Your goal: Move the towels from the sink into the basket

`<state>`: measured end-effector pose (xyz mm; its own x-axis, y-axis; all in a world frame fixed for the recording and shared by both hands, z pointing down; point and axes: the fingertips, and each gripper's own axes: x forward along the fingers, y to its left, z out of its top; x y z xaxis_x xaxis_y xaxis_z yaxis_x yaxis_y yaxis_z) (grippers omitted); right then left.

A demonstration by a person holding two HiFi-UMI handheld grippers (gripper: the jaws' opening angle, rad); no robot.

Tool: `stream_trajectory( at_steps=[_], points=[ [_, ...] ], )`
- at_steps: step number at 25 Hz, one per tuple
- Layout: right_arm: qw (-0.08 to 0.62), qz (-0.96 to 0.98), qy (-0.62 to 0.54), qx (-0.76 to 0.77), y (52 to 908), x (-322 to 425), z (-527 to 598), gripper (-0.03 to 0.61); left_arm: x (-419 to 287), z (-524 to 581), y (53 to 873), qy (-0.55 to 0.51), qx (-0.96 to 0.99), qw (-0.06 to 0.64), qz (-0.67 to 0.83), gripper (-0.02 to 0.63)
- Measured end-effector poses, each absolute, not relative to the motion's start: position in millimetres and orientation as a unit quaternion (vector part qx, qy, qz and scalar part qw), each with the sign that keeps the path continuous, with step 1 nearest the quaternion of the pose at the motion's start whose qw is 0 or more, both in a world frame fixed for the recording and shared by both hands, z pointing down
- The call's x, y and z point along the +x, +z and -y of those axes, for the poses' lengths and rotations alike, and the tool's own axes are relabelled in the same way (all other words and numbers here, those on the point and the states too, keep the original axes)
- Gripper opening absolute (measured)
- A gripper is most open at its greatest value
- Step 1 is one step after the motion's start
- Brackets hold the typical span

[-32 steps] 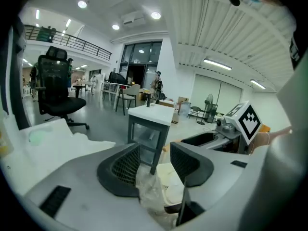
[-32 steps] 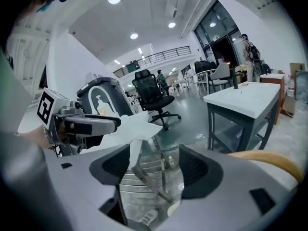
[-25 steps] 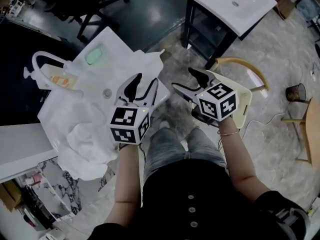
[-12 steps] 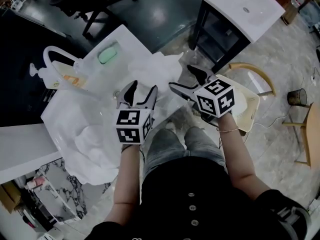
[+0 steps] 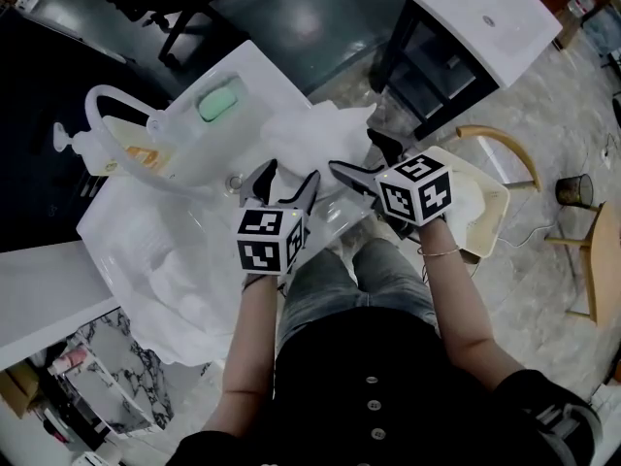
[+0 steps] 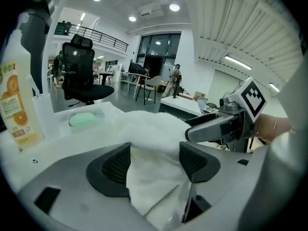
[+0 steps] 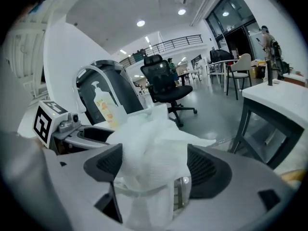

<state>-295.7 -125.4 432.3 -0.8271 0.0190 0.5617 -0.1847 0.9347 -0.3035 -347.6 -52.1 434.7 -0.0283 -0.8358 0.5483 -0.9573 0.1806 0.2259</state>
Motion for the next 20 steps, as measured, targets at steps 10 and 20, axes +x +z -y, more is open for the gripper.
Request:
stream_trajectory(
  at_steps=[10,20],
  points=[
    [0.343,0.919,0.187,0.05,469,-309,132,0.425,-352,62,464,0.122,0.65,0.332,0.673,0.288],
    [0.357,0.911,0.199,0.057,482,-317,132,0.363,-351,71,474,0.127,0.657,0.336,0.663,0.287]
  ],
)
